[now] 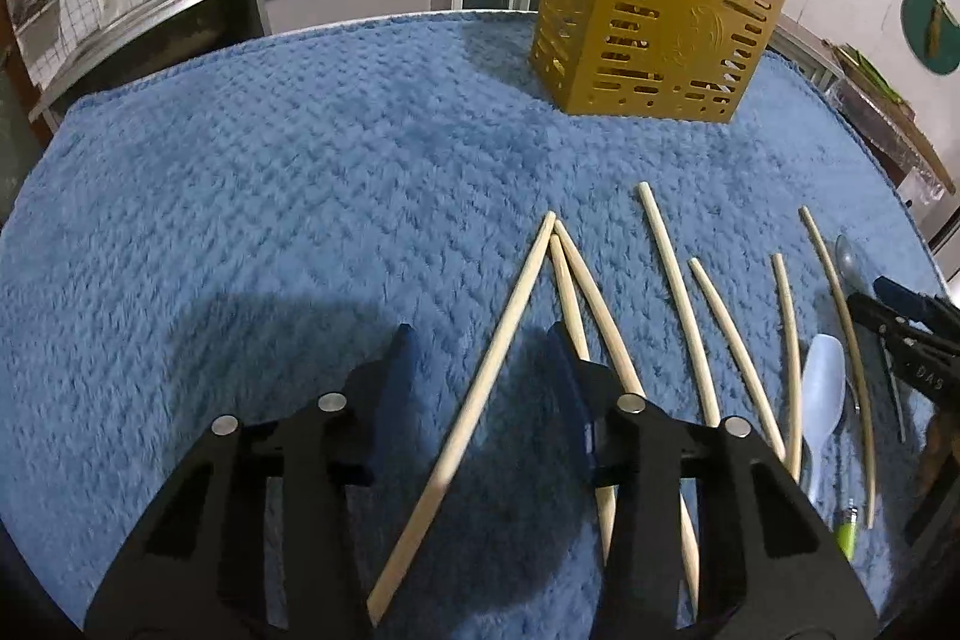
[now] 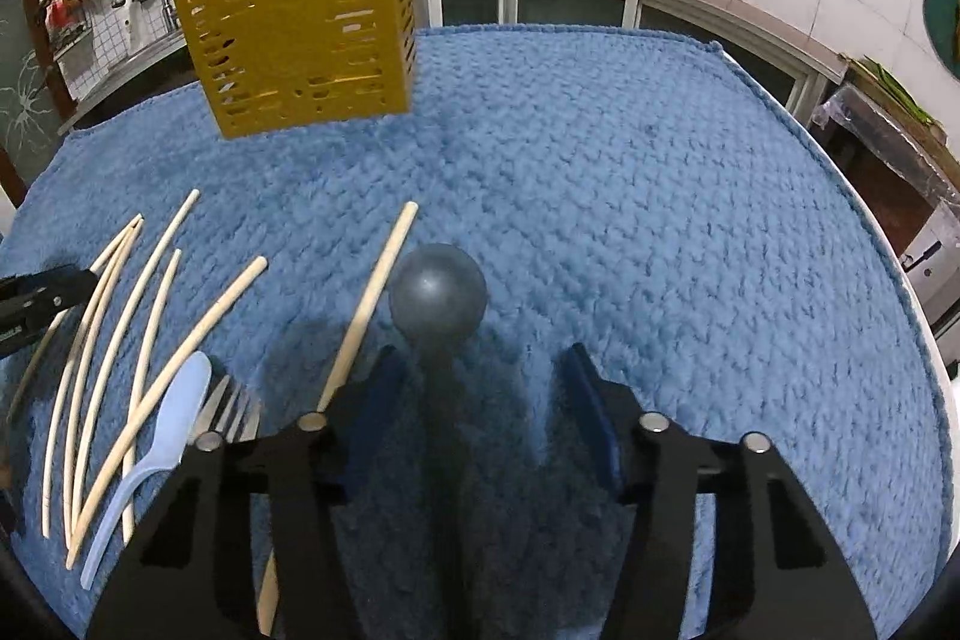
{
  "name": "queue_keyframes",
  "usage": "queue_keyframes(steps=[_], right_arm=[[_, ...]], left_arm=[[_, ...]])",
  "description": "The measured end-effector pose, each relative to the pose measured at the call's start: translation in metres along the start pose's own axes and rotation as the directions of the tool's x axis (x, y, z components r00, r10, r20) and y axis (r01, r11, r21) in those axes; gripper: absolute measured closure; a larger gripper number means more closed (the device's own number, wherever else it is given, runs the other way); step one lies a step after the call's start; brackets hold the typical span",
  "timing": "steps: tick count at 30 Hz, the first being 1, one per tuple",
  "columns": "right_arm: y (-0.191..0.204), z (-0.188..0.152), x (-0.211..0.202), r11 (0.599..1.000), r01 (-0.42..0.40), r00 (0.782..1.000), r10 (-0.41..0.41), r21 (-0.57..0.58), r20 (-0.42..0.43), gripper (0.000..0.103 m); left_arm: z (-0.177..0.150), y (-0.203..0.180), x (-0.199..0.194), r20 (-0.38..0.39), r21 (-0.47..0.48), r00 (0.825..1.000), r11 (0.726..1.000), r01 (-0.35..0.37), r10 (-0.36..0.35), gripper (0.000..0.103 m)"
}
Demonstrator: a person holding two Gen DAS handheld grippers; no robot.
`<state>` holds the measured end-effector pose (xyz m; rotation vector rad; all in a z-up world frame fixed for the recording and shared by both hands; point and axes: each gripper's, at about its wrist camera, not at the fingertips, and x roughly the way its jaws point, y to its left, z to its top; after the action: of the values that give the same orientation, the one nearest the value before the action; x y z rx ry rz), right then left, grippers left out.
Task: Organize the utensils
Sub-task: 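Grasp the dark grey spoon with the right tool while the left tool grasps a chopstick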
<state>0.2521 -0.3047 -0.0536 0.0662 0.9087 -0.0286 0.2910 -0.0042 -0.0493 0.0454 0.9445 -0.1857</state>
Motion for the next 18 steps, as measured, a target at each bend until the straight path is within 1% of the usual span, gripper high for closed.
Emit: queue_keyframes(steps=[1,4,7,9,12,14,18], right_arm=[[0.001,0.001,0.000,1.000,-0.006,1.000,0.006,0.001,-0.001,0.059],[0.003,0.003,0.003,1.000,-0.008,1.000,0.008,0.001,0.000,0.063],[0.005,0.005,0.004,1.000,-0.005,1.000,0.005,-0.005,-0.002,0.064],[0.005,0.005,0.005,1.000,-0.001,1.000,0.001,-0.005,-0.011,0.064],[0.006,0.009,0.007,1.000,0.002,1.000,-0.002,0.000,-0.031,0.064],[0.008,0.012,0.009,1.000,0.009,0.999,-0.009,-0.003,-0.039,0.064],[0.011,0.015,0.010,1.000,0.004,0.999,-0.004,-0.007,-0.051,0.073]], left_arm=[[0.002,-0.001,0.002,0.002,0.005,1.000,1.000,-0.003,0.003,0.063],[0.007,-0.001,0.006,0.002,0.000,1.000,1.000,0.001,-0.001,0.069],[0.012,0.000,0.010,-0.003,-0.009,1.000,1.000,0.007,-0.007,0.076],[0.015,-0.001,0.012,-0.011,-0.015,1.000,1.000,0.007,-0.007,0.077],[0.021,-0.004,0.016,-0.025,-0.007,1.000,1.000,-0.001,0.000,0.085],[0.023,-0.007,0.019,-0.031,-0.003,0.999,1.000,-0.014,0.013,0.087],[0.026,-0.008,0.021,-0.038,-0.012,0.999,1.000,-0.027,0.027,0.091]])
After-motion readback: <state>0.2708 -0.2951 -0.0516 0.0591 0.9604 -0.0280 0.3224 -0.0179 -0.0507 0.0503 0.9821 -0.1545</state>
